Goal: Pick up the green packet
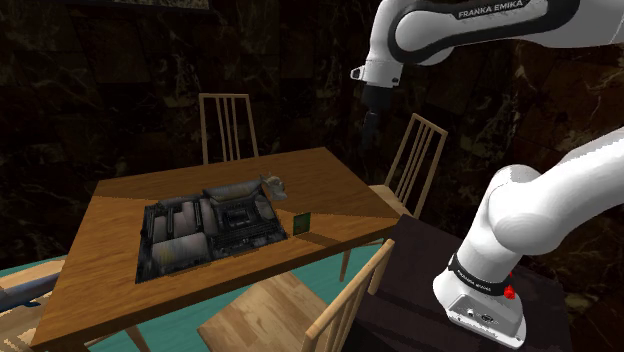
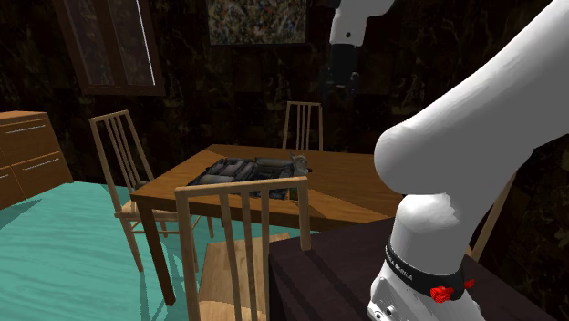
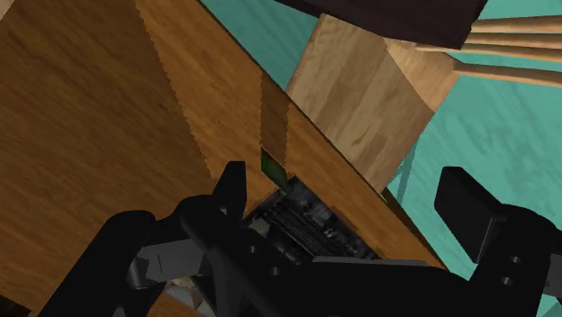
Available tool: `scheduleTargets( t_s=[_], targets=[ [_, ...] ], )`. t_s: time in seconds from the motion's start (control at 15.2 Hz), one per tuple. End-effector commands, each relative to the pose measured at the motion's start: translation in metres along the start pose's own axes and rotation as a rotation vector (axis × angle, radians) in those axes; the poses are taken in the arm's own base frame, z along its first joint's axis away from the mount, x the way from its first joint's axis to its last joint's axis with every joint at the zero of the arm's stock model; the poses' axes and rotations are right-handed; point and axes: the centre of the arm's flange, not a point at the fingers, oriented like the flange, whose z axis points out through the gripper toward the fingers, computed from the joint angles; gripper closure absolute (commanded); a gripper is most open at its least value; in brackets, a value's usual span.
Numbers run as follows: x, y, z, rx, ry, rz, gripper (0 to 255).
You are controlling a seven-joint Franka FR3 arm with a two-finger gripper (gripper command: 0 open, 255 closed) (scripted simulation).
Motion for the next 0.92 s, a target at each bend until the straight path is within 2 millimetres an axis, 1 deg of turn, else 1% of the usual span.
scheduleTargets(
  t_s=[0.0, 0.46, 0.86],
  targets=[
    [0.012, 0.01, 0.02, -0.005, -0.003, -0.069, 0],
    [0.057, 0.035, 0.097, -0.018, -0.02, -0.298, 0],
    [0.098, 0.048, 0.164, -0.028, -0.035, -0.494, 0]
  ],
)
